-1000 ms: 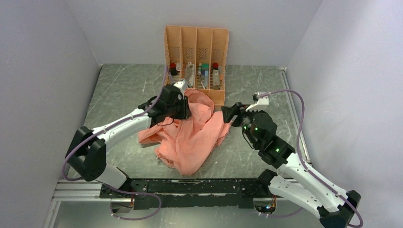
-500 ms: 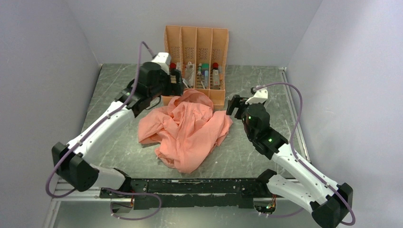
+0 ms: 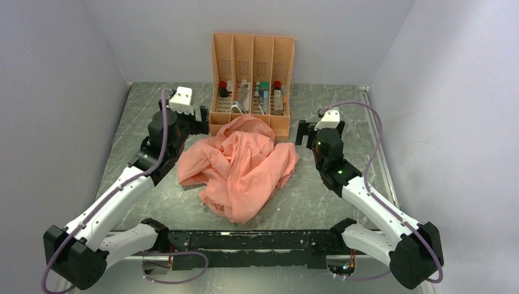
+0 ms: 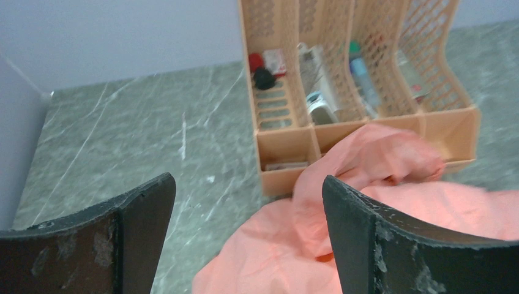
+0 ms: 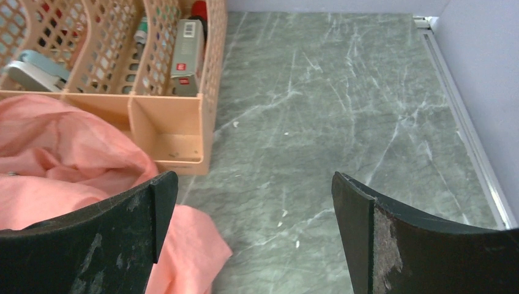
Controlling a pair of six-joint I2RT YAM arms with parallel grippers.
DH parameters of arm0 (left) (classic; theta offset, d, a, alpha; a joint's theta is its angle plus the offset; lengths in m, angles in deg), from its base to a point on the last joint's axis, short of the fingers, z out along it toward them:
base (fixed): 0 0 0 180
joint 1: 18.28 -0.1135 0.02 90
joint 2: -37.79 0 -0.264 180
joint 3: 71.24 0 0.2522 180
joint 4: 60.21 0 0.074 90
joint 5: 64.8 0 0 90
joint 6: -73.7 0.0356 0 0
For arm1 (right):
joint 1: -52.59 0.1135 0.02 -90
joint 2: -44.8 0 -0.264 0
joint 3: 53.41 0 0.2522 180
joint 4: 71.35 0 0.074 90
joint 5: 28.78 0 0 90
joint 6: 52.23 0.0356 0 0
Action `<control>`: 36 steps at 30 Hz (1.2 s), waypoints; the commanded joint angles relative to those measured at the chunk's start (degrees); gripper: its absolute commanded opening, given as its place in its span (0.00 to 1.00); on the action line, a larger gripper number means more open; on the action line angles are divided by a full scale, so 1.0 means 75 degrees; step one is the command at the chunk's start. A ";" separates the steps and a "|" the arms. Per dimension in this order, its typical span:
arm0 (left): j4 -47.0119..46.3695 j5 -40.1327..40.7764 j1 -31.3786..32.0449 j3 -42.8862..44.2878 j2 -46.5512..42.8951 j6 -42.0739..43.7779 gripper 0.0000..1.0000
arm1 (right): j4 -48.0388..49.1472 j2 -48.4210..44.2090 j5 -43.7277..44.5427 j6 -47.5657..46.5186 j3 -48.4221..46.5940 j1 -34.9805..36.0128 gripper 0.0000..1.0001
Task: Zip up the jacket
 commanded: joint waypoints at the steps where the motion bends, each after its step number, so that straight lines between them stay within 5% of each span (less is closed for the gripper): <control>1: -0.0741 -0.0360 -0.0896 -0.0571 0.0016 -0.0175 0.93 | 0.1639 0.0253 -0.0314 -0.0853 0.0694 -0.0455 1.00; 12: -0.3496 -0.1211 -0.2290 -0.2677 0.1225 0.0181 0.93 | 0.4468 0.2014 -0.0625 -0.0626 0.1827 -0.1831 0.99; 27: -0.6361 -0.2244 -0.3900 -0.3101 0.3936 0.0415 0.93 | 0.6400 0.3271 -0.1025 -0.0789 0.2453 -0.2280 0.99; 36: -0.6139 -0.3405 -0.4219 -0.2896 0.4154 0.0556 0.93 | 0.7566 0.3997 -0.1571 -0.0634 0.2846 -0.2603 0.99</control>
